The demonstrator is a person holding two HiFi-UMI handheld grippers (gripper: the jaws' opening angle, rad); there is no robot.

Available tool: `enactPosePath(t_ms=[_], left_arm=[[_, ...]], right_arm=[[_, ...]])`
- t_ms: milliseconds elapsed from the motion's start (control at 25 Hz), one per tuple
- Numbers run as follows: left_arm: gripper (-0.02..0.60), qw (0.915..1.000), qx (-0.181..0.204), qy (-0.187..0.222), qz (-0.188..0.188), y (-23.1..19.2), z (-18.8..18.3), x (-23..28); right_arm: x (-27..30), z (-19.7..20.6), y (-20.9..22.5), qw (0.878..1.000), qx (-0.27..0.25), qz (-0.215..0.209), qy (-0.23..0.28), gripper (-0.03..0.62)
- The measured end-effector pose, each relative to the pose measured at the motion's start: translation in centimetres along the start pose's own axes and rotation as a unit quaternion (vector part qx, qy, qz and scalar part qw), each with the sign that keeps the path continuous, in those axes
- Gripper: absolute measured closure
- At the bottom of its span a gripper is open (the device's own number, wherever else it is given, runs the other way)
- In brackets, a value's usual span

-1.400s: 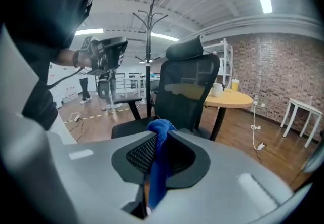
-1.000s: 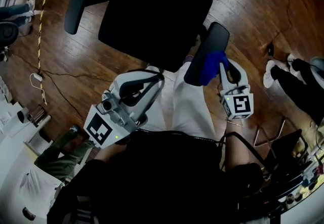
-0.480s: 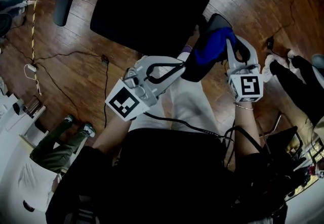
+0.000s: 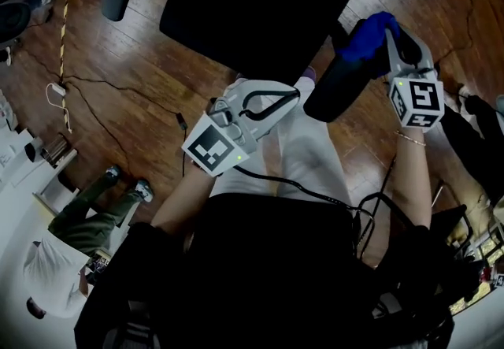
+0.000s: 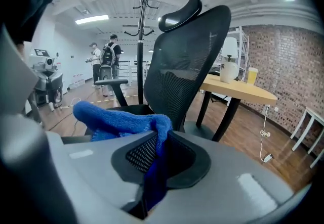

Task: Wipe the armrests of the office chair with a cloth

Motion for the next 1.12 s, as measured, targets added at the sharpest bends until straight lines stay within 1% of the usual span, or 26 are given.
enactPosePath(t_ms=[80,160,240,320,440,560,680,840,1000,1120], left_arm=[[0.575,1.0000,0.003,-0.004,0.000,-0.6,0.5,-1.1],[0.575,0.9998,0.005,-0.020,0.003,-0.8,0.9,-1.9],[0.575,0.9992,0.004,-0.039,0.005,-0.7,1.2,-2.1],[0.575,0.9990,0.004,-0.045,0.008,-0.6,1.3,-2.0],[0.575,0.9992,-0.005,-0.038,0.012,-0.7,1.2,-1.9],[0.575,0.9990,-0.009,-0.043,0.008,-0.8,1.1,-1.9],[0.575,0.9992,-0.008,-0.038,-0.002,-1.0,0.6,-1.9],[0.575,0.9993,-0.013,-0.036,-0.006,-1.0,0.8,-2.0],[0.575,0.9991,-0.022,-0.034,-0.011,-0.9,0.9,-1.6],[0.575,0.9991,-0.022,-0.032,-0.017,-1.0,0.7,-1.5]], right_arm=[[0.8,-0.5,-0.4,1.000,-0.007,0.002,-0.002,0.553],[1.4,-0.8,-0.8,1.000,-0.009,0.001,0.000,0.553],[1.8,-0.8,-1.0,1.000,-0.021,-0.002,-0.002,0.554],[2.1,-1.0,-1.1,0.999,-0.045,-0.009,-0.009,0.556],[2.9,-1.9,-1.3,0.996,-0.085,-0.029,-0.028,0.556],[3.2,-2.6,-2.1,0.987,-0.146,-0.049,-0.044,0.557],[3.2,-3.2,-2.7,0.972,-0.205,-0.092,-0.064,0.557],[3.8,-3.8,-3.8,0.945,-0.278,-0.149,-0.088,0.557],[4.3,-4.3,-5.8,0.915,-0.332,-0.205,-0.102,0.557],[4.2,-3.8,-7.9,0.888,-0.373,-0.238,-0.126,0.557]])
Point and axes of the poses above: the fingertips, and each gripper's own axes: x forward along the fingers, y to its right, z out of its underside, the point moved 5 cm from there along -x, backward along the fingers, and after that the axes turned 5 degrees about x, right-handed, at the moved point
